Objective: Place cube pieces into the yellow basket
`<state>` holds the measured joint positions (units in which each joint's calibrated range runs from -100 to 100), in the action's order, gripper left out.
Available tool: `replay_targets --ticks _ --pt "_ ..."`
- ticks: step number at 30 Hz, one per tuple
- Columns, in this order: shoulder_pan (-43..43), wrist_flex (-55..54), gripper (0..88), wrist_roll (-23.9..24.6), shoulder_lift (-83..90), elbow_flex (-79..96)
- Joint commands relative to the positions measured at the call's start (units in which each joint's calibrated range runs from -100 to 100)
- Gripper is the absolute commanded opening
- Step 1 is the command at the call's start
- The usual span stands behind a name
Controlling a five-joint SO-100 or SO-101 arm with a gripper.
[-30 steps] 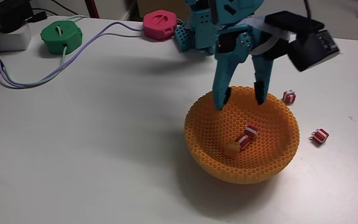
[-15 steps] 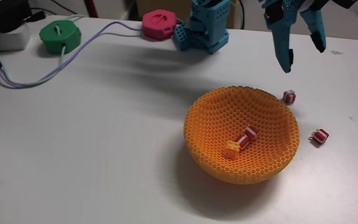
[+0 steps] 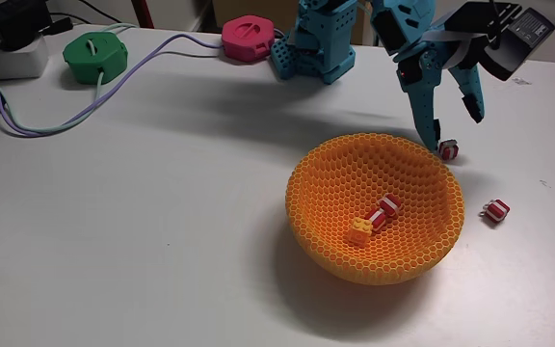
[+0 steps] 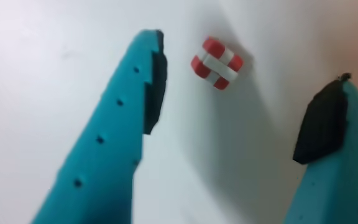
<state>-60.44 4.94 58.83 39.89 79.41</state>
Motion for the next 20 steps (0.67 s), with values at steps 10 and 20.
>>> replay_targets --ticks 10,20 --pt "-0.9 -11.5 31.7 2.0 -3.3 4.6" --pt "-2.7 -20.1 30.0 0.6 -9.0 8.8"
